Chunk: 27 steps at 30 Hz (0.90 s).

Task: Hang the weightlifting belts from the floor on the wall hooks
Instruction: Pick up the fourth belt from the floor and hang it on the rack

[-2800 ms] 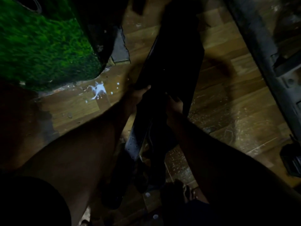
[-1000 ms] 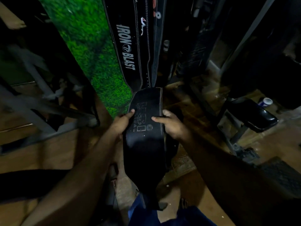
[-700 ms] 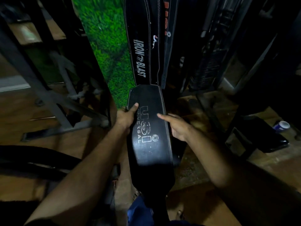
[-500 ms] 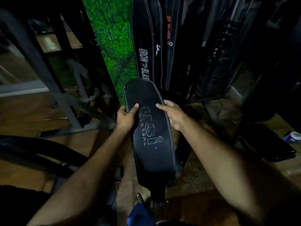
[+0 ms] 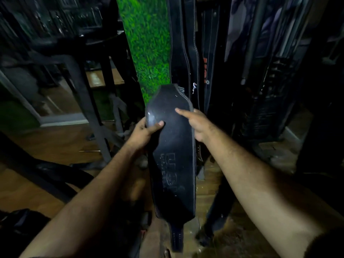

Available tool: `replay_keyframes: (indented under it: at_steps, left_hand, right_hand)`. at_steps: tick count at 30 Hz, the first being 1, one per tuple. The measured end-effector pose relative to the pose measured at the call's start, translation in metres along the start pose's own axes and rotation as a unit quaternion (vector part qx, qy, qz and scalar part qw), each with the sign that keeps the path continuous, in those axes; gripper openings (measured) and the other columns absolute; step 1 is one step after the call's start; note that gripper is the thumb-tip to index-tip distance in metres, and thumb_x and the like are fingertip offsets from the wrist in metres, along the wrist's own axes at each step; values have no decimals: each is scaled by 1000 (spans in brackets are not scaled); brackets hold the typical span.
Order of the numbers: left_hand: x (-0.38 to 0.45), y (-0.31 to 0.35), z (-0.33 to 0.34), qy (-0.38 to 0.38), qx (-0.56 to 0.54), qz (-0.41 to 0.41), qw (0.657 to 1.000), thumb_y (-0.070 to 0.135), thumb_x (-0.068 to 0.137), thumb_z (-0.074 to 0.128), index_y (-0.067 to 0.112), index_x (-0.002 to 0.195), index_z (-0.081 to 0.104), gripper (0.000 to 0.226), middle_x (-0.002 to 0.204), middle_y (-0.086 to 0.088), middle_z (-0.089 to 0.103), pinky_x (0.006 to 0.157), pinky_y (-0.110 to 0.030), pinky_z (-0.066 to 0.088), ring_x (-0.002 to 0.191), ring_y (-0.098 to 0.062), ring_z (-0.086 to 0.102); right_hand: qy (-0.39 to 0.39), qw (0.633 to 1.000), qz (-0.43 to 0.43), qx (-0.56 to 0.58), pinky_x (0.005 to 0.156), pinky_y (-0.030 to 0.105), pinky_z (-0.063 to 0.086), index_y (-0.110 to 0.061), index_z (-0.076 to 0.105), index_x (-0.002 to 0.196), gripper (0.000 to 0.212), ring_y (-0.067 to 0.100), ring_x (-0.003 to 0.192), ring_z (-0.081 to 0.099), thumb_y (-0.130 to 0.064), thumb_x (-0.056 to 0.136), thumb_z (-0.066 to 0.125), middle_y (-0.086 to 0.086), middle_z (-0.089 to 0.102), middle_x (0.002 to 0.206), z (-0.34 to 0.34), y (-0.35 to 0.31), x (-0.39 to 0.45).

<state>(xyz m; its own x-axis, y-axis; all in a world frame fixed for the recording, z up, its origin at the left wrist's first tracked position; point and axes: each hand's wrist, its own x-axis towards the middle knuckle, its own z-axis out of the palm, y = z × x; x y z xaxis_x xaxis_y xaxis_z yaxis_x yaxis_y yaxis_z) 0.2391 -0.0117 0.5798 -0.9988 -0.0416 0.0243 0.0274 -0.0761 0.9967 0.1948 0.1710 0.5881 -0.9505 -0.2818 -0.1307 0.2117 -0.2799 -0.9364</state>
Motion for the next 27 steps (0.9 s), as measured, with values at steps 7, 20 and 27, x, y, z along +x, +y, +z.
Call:
replay_keyframes:
  at_steps: [7, 20, 27]
  left_hand:
    - [7, 7, 9, 49, -22, 42, 998, 9, 92, 65, 7, 107, 67, 15, 93, -4, 76, 73, -27, 59, 79, -15, 72]
    - [41, -23, -14, -23, -55, -116, 991, 55, 95, 51, 7, 99, 77, 55, 101, -14, 76, 80, -33, 57, 91, -26, 73]
    - [120, 16, -31, -23, 10, -166, 986, 67, 91, 45, 20, 111, 66, 55, 97, 3, 71, 80, -36, 53, 86, -15, 67]
  right_hand:
    - [-8, 999, -9, -36, 118, 54, 32, -23, 57, 137, 97, 26, 135, 53, -63, 55, 88, 4, 62, 140, -5, 6, 30]
    - [-6, 993, 86, -85, 109, 49, 45, -8, 64, 125, 80, 30, 115, 64, -58, 65, 83, 17, 67, 124, 16, -3, 67]
    - [-112, 975, 85, -170, 123, 52, 16, -13, 68, 120, 50, 21, 139, 45, -33, 76, 81, 2, 66, 133, 14, 19, 87]
